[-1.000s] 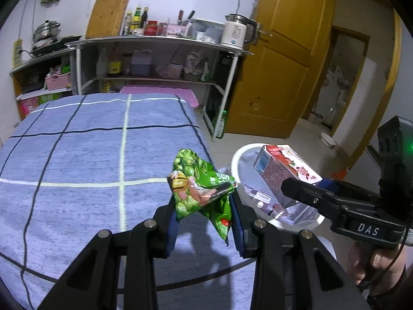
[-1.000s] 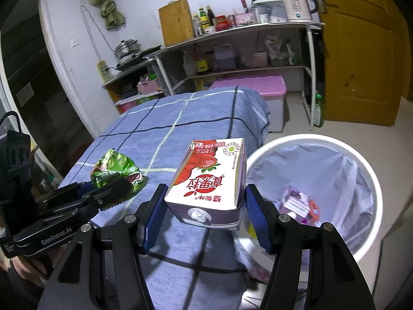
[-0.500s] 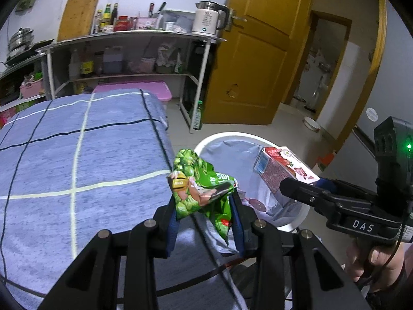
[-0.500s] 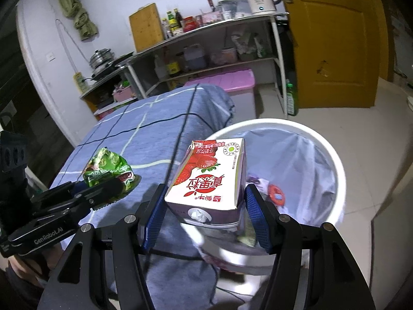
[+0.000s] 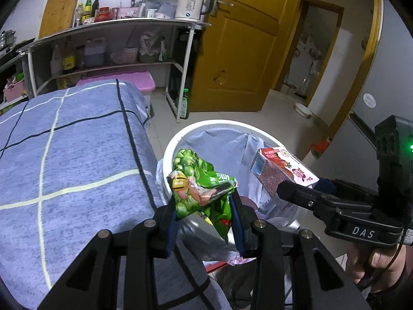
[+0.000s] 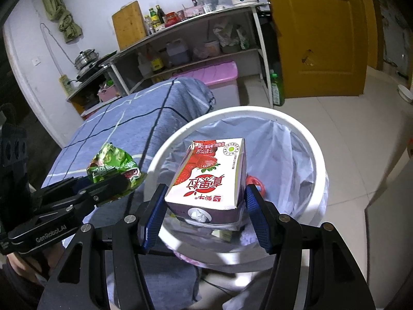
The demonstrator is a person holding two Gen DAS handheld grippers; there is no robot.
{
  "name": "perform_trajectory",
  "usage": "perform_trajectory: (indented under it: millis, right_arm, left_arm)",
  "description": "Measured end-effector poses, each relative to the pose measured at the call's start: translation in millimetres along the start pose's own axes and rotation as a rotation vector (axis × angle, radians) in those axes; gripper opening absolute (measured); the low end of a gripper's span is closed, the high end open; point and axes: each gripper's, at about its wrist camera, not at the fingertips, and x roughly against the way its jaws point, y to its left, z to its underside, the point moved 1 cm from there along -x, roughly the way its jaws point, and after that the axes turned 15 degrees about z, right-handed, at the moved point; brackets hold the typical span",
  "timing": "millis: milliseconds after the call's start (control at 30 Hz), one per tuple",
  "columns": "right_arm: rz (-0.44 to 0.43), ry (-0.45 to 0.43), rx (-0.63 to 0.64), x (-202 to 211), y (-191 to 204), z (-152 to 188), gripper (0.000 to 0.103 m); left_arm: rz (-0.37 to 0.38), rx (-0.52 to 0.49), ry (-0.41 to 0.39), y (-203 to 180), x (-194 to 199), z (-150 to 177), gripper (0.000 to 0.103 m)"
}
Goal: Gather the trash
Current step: 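Carry the green chip bag and juice carton over the bin, then open both grippers to drop the chip bag and carton into the bin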
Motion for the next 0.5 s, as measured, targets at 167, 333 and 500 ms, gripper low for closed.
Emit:
perform_trajectory:
  millis: [167,333,500]
  right_arm:
    - [0.011,0.02,-0.007,-8.7,-6.0,0.1,0.061]
    - [0.018,0.044,-0.01,-17.0,-10.4,1.9,0.061]
    - [0.02,0.063,-0.011,-24.8,-12.1,3.4,0.061]
  left_arm:
    - [0.009,-0.004,0.027,-1.0,-13.8,-0.6,0.037]
    - [0.012,0.001,0.052,-0.5,-25.2,-0.7,0.038]
    - [0.015,0.001,0.069,-0.6,-33.0,-1.6,0.038]
